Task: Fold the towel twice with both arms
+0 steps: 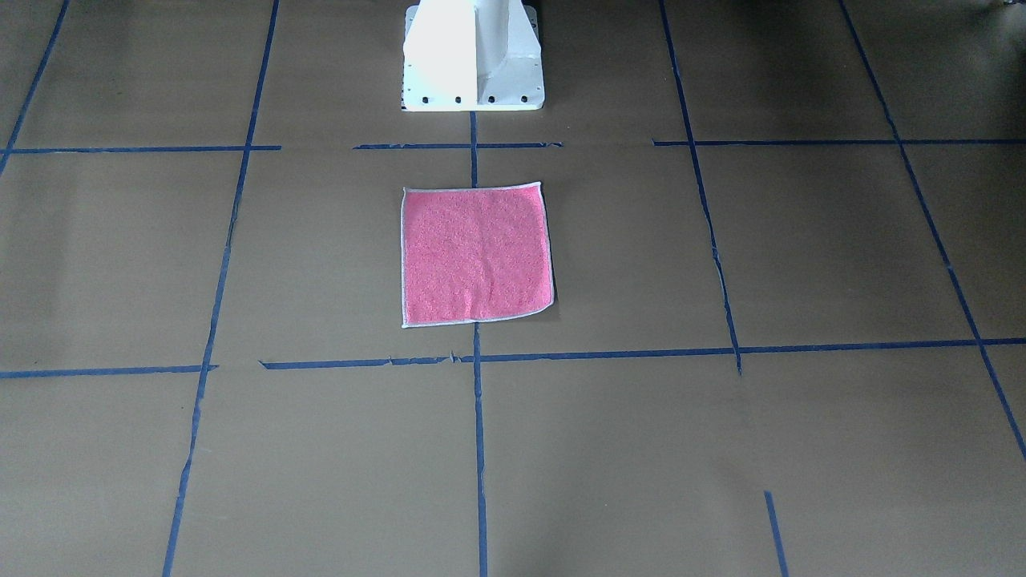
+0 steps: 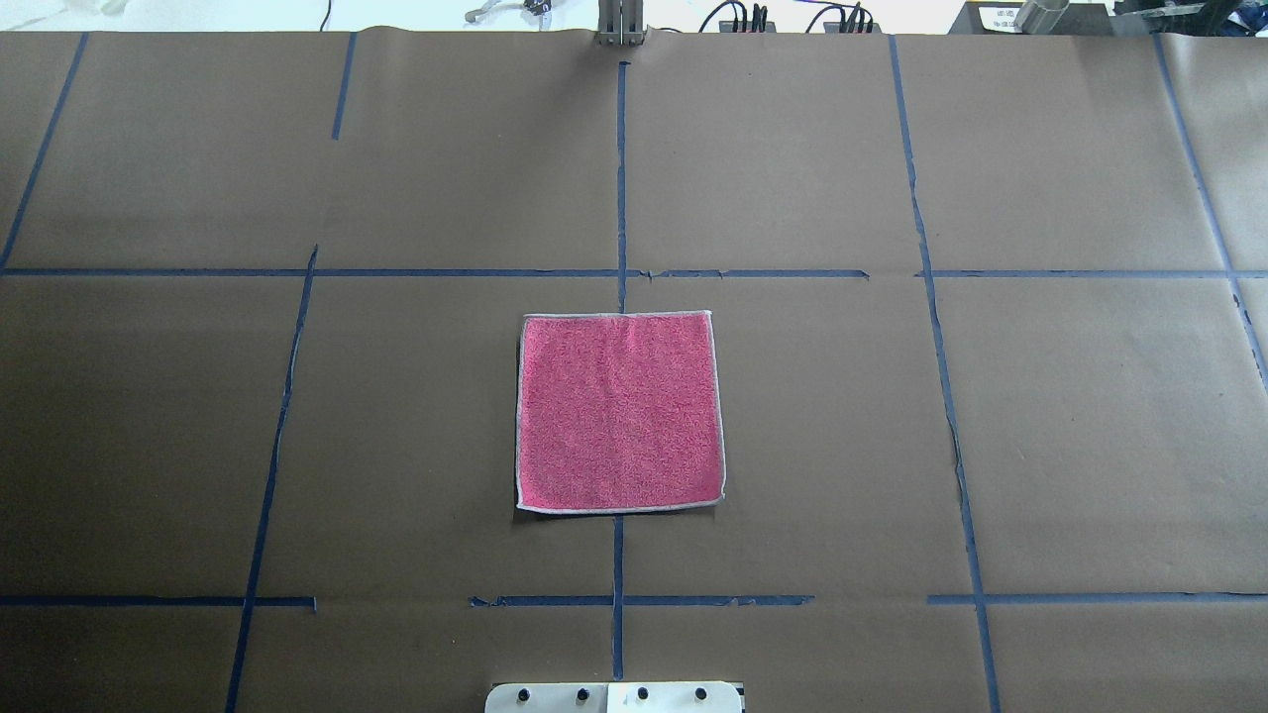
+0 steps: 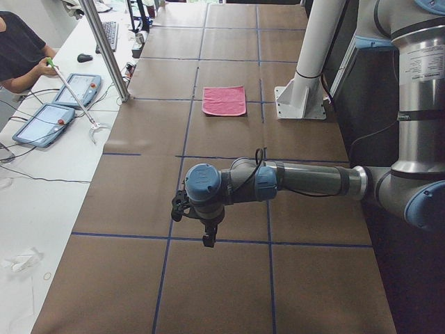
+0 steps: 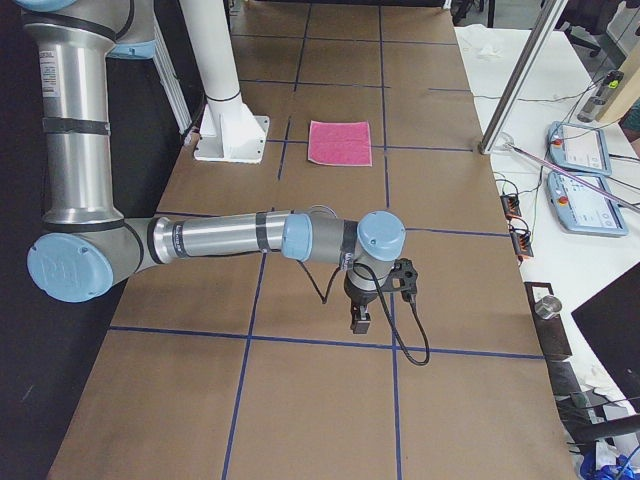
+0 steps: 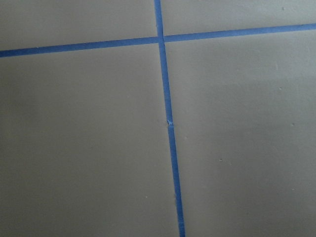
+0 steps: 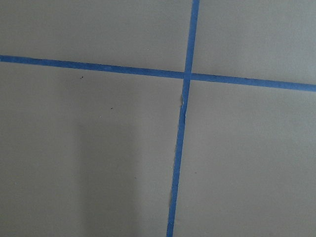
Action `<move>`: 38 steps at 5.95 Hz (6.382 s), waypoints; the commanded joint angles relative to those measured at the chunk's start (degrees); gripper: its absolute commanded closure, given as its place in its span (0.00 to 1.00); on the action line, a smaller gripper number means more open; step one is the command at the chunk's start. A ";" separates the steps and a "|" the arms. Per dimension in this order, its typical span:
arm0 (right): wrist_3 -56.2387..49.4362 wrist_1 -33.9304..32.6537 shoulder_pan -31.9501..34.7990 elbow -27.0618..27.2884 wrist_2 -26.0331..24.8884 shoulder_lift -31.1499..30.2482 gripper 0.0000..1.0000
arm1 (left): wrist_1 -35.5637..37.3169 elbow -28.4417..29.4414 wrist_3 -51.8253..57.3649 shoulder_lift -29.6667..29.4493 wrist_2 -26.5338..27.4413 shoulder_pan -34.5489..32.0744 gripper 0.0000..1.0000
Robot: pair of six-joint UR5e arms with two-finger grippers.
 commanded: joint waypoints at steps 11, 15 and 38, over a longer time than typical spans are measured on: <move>52.00 26.44 -26.14 5.87 3.15 7.05 0.00 | -6.62 0.56 -0.29 0.05 0.19 0.53 0.00; 93.87 25.59 -55.29 13.88 -19.19 18.29 0.01 | -11.36 -0.40 -10.02 -0.30 -0.77 7.36 0.00; 108.10 17.76 -71.36 11.25 -37.99 24.57 1.00 | -37.25 -4.24 -76.06 -8.90 -1.06 29.48 0.00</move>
